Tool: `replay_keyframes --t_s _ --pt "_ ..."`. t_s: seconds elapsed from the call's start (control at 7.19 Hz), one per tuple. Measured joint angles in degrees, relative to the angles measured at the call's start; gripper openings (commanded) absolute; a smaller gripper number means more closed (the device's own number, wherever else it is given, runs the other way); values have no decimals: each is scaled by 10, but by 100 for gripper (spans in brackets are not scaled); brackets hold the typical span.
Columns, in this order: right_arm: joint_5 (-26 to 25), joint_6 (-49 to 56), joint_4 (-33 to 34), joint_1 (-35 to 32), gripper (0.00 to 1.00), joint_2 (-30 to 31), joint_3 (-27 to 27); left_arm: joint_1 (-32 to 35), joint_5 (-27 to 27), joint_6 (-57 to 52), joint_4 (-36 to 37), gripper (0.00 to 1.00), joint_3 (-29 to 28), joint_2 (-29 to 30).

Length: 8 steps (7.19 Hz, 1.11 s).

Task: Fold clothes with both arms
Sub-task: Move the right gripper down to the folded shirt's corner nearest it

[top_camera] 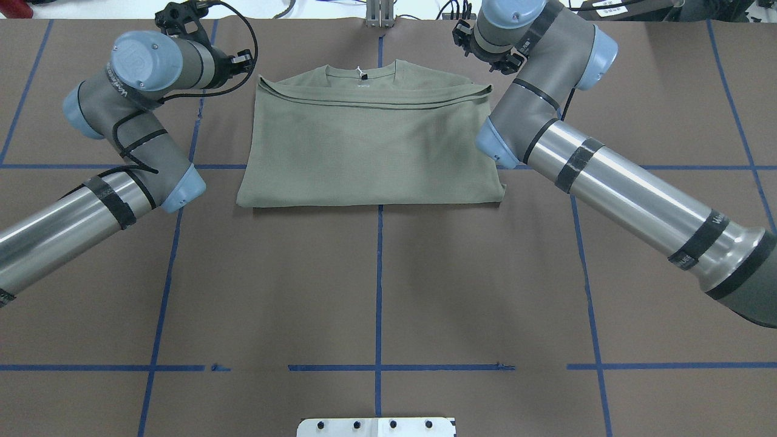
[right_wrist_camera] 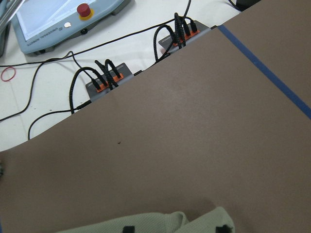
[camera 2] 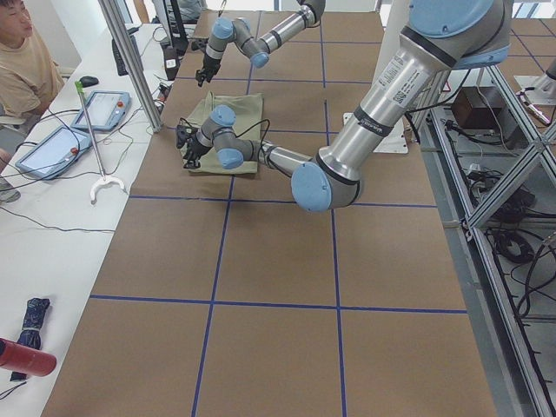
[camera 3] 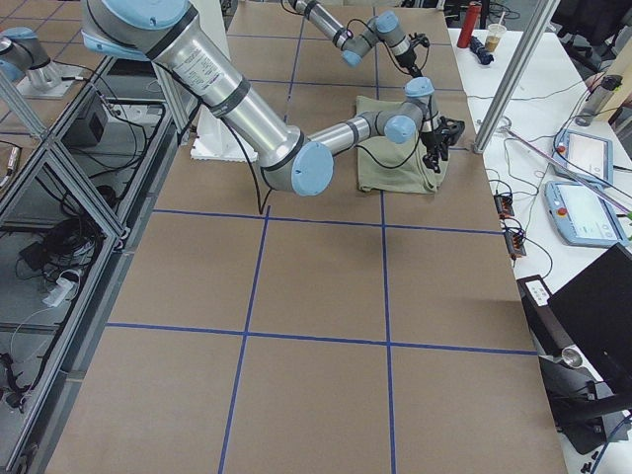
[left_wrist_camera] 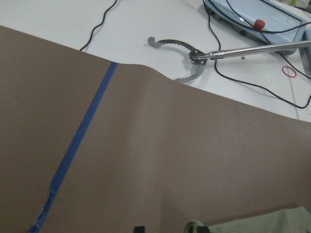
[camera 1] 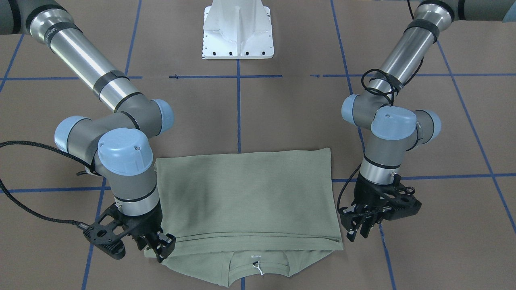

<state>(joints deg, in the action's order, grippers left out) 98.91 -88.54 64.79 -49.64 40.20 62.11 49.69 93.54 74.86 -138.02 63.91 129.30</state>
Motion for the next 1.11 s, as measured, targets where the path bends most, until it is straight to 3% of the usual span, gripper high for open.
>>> replay_keyframes --t_s 0.28,0.7,0.83,1.11 --pt "37 -44 -2 16 67 111 150 14 34 -2 -16 50 4 -3" --pt "40 -174 -2 73 72 248 312 18 81 -3 -28 50 23 -18" --pt "33 -214 -2 90 71 281 350 18 86 -8 -28 50 24 -20" --pt "-6 -273 0 133 67 300 375 18 88 -23 -26 50 25 -22"
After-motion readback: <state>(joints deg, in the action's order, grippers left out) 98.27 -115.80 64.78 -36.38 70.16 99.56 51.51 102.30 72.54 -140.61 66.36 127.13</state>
